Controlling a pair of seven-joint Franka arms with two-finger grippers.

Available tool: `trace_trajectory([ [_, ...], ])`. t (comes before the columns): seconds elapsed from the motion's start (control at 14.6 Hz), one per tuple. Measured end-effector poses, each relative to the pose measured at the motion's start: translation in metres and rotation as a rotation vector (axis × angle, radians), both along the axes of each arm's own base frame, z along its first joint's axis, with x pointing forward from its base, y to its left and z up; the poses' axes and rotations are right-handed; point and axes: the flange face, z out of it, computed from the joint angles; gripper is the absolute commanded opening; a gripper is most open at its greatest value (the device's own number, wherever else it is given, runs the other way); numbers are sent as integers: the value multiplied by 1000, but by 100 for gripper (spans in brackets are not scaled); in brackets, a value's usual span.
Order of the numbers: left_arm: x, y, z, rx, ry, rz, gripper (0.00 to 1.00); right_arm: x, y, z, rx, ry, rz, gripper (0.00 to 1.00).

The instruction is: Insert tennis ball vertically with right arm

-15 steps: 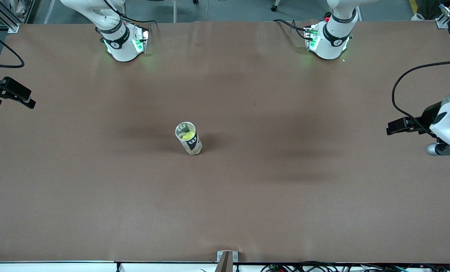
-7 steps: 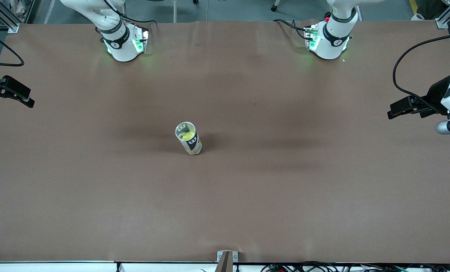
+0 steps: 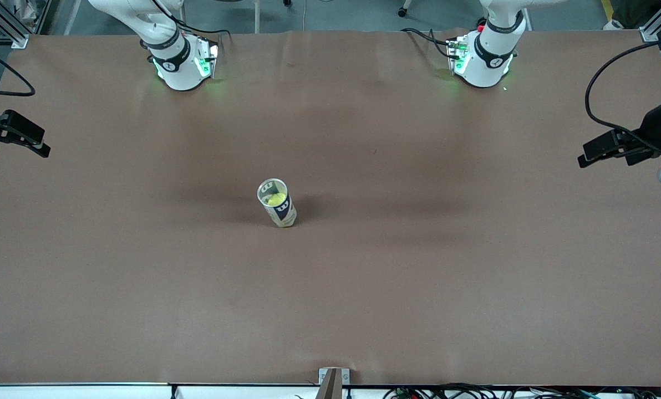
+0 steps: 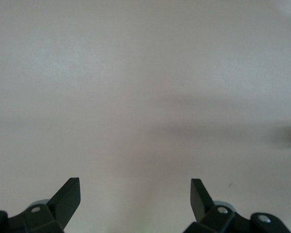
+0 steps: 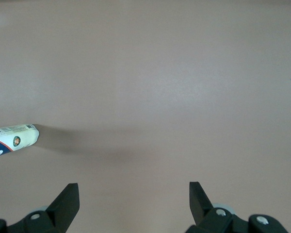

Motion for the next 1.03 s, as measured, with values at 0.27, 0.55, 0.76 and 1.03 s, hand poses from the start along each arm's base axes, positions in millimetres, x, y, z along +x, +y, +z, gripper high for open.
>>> trace_trajectory([
  [0.27, -19, -17, 10, 8, -8, -41, 100, 0, 0, 0, 0, 0, 0, 100],
  [0.55, -43, -14, 23, 19, -34, -66, 100, 0, 0, 0, 0, 0, 0, 100],
  [0.76, -59, -28, 23, 79, -38, -103, 100, 0, 0, 0, 0, 0, 0, 100],
  [1.03, -62, -34, 19, 93, -26, -114, 100, 0, 0, 0, 0, 0, 0, 100],
])
